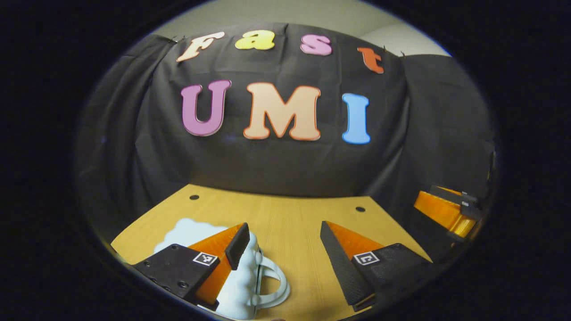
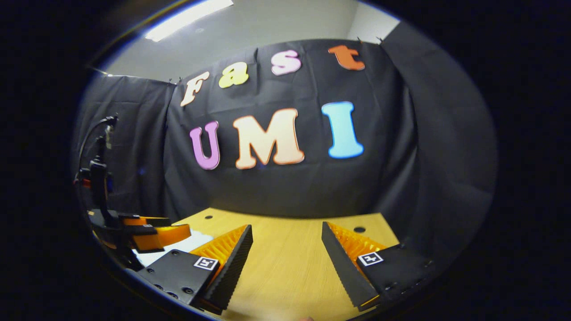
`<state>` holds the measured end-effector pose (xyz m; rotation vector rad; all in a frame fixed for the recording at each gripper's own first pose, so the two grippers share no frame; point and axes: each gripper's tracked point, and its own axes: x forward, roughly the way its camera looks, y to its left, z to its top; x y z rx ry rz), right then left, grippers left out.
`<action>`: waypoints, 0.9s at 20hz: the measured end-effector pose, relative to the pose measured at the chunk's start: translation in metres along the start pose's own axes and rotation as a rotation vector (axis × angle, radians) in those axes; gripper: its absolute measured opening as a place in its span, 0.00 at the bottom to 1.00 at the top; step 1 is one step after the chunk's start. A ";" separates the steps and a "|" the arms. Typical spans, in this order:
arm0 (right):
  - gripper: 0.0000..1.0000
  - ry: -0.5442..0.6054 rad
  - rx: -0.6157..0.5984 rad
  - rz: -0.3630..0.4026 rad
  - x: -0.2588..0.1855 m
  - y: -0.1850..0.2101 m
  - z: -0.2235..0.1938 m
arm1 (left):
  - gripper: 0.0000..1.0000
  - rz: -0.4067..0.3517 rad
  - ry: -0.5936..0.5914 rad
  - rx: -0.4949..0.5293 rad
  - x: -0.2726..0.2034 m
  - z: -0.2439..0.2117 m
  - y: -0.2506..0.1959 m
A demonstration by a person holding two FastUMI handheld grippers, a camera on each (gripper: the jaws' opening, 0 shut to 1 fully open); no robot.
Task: First open the suitcase, pack the skin care products into it, and then close the suitcase.
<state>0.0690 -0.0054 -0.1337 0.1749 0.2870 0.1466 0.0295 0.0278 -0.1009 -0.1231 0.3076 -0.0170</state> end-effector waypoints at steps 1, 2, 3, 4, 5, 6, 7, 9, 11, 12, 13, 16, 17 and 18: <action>0.97 -0.031 -0.018 -0.001 0.001 0.007 0.012 | 0.95 0.007 -0.018 0.000 -0.003 0.013 0.008; 0.97 -0.060 -0.036 0.002 0.005 0.015 0.023 | 0.95 0.010 -0.057 0.003 -0.003 0.028 0.015; 0.98 -0.083 -0.051 0.001 0.006 0.021 0.033 | 0.95 0.021 -0.076 0.008 -0.008 0.040 0.024; 0.98 -0.105 -0.058 -0.001 0.006 0.027 0.042 | 0.95 0.025 -0.109 0.022 -0.008 0.054 0.033; 0.98 -0.122 -0.057 -0.005 0.005 0.033 0.049 | 0.94 0.038 -0.120 0.040 -0.010 0.059 0.041; 0.98 -0.138 -0.052 -0.004 0.004 0.039 0.054 | 0.95 0.046 -0.132 0.062 -0.011 0.063 0.049; 0.98 -0.151 -0.045 -0.003 0.002 0.045 0.057 | 0.94 0.054 -0.139 0.080 -0.014 0.065 0.055; 0.98 -0.155 -0.044 -0.007 0.000 0.052 0.058 | 0.94 0.055 -0.145 0.084 -0.017 0.065 0.061; 0.97 -0.161 -0.056 -0.013 -0.002 0.058 0.057 | 0.94 0.044 -0.143 0.069 -0.017 0.065 0.062; 0.98 -0.165 -0.063 -0.016 -0.001 0.062 0.057 | 0.94 0.038 -0.144 0.066 -0.018 0.064 0.063; 0.98 -0.168 -0.070 -0.021 -0.002 0.063 0.058 | 0.94 0.032 -0.142 0.065 -0.019 0.064 0.063; 0.97 -0.180 -0.081 -0.022 -0.007 0.070 0.064 | 0.94 0.035 -0.110 0.088 -0.020 0.053 0.062; 0.98 -0.185 -0.079 -0.023 -0.008 0.071 0.066 | 0.95 0.029 -0.110 0.087 -0.020 0.053 0.061; 0.98 -0.188 -0.079 -0.027 -0.009 0.071 0.067 | 0.94 0.023 -0.108 0.080 -0.022 0.052 0.059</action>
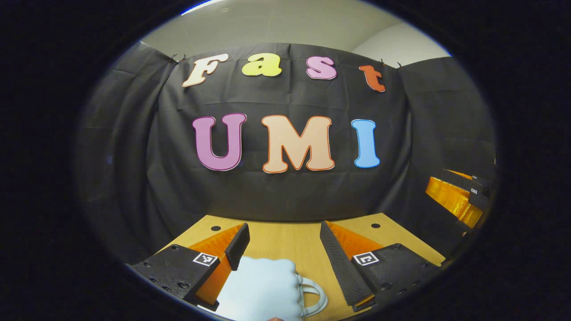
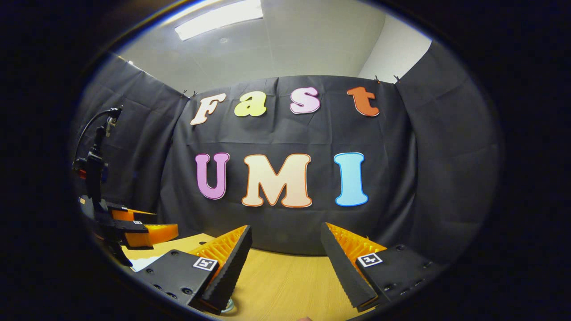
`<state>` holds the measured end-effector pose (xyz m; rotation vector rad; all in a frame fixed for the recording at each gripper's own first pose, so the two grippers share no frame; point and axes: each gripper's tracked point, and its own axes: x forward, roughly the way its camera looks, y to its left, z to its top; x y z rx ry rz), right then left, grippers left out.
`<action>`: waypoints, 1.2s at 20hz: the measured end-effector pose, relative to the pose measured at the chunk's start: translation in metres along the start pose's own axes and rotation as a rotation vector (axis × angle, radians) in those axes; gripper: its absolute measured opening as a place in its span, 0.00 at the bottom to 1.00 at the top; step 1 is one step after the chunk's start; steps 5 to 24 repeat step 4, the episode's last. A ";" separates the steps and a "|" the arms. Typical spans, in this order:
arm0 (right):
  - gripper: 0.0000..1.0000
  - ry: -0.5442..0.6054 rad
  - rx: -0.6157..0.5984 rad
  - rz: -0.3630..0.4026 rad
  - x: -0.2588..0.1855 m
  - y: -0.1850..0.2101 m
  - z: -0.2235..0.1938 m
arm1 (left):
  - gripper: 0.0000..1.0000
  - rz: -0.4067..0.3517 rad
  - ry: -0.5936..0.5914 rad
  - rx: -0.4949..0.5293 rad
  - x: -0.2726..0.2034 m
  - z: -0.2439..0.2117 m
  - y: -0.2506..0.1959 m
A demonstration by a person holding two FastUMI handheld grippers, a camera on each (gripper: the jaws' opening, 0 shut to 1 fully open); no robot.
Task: First open the suitcase, pack the skin care products into it, and then close the suitcase.
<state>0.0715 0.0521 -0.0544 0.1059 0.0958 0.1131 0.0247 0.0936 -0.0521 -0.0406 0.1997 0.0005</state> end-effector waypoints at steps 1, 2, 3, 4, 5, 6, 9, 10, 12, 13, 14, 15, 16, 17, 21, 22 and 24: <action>0.97 -0.003 0.000 -0.006 -0.001 0.000 0.001 | 0.94 -0.006 -0.007 -0.003 -0.001 0.002 0.000; 0.97 -0.006 0.000 -0.010 -0.002 0.000 0.003 | 0.94 -0.005 -0.009 0.000 -0.002 0.004 0.000; 0.98 -0.009 0.000 -0.010 -0.002 0.001 0.005 | 0.94 -0.006 -0.017 0.006 -0.002 0.005 0.001; 0.98 -0.012 0.000 -0.009 -0.002 0.003 0.006 | 0.94 -0.007 -0.009 0.011 -0.001 0.003 0.001; 0.98 -0.012 0.000 -0.009 -0.002 0.003 0.006 | 0.94 -0.007 -0.009 0.011 -0.001 0.003 0.001; 0.98 -0.012 0.000 -0.009 -0.002 0.003 0.006 | 0.94 -0.007 -0.009 0.011 -0.001 0.003 0.001; 0.98 -0.012 0.000 -0.009 -0.002 0.003 0.006 | 0.94 -0.007 -0.009 0.011 -0.001 0.003 0.001; 0.98 -0.012 0.000 -0.009 -0.002 0.003 0.006 | 0.94 -0.007 -0.009 0.011 -0.001 0.003 0.001; 0.98 -0.012 0.000 -0.009 -0.002 0.003 0.006 | 0.94 -0.007 -0.009 0.011 -0.001 0.003 0.001; 0.98 -0.012 0.000 -0.009 -0.002 0.003 0.006 | 0.94 -0.007 -0.009 0.011 -0.001 0.003 0.001; 0.98 -0.012 0.000 -0.009 -0.002 0.003 0.006 | 0.94 -0.007 -0.009 0.011 -0.001 0.003 0.001; 0.98 -0.012 0.000 -0.009 -0.002 0.003 0.006 | 0.94 -0.007 -0.009 0.011 -0.001 0.003 0.001; 0.98 -0.012 0.000 -0.009 -0.002 0.003 0.006 | 0.94 -0.007 -0.009 0.011 -0.001 0.003 0.001; 0.98 -0.012 0.000 -0.009 -0.002 0.003 0.006 | 0.94 -0.007 -0.009 0.011 -0.001 0.003 0.001; 0.98 -0.012 0.000 -0.009 -0.002 0.003 0.006 | 0.94 -0.007 -0.009 0.011 -0.001 0.003 0.001; 0.98 -0.012 0.000 -0.009 -0.002 0.003 0.006 | 0.94 -0.007 -0.009 0.011 -0.001 0.003 0.001; 0.98 -0.012 0.000 -0.009 -0.002 0.003 0.006 | 0.94 -0.007 -0.009 0.011 -0.001 0.003 0.001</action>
